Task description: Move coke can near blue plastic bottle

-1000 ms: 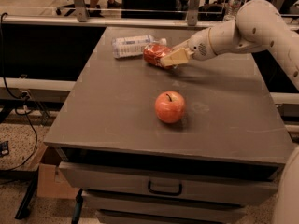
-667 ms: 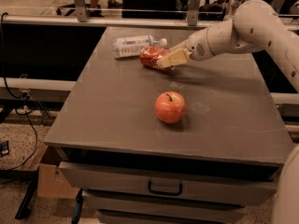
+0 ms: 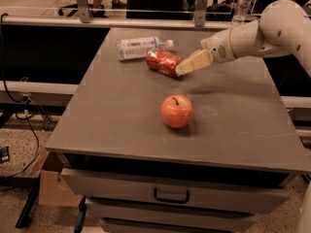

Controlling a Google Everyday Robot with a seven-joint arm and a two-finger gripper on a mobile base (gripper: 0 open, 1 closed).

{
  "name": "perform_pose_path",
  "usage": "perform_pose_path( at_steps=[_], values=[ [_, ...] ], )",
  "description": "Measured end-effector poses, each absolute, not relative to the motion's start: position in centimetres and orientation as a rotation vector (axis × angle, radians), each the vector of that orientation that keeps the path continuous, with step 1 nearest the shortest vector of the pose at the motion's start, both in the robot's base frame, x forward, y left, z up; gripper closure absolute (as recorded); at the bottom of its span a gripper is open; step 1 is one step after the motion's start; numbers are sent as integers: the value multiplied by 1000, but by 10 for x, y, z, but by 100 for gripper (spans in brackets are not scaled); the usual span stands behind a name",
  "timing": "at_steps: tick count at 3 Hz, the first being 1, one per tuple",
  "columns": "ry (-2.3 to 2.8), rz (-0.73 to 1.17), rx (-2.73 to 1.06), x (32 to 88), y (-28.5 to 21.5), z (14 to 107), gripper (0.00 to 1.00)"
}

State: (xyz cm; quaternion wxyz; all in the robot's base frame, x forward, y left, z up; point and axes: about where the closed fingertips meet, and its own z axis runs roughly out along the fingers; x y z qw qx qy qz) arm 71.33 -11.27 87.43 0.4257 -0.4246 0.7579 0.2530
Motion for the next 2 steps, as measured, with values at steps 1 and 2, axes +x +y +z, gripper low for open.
perform_pose_path(
  at_steps=[1,2],
  values=[
    [1870,473,-1009,713,-190,894,0],
    [1870,474,-1009,713,-190,894,0]
  ],
)
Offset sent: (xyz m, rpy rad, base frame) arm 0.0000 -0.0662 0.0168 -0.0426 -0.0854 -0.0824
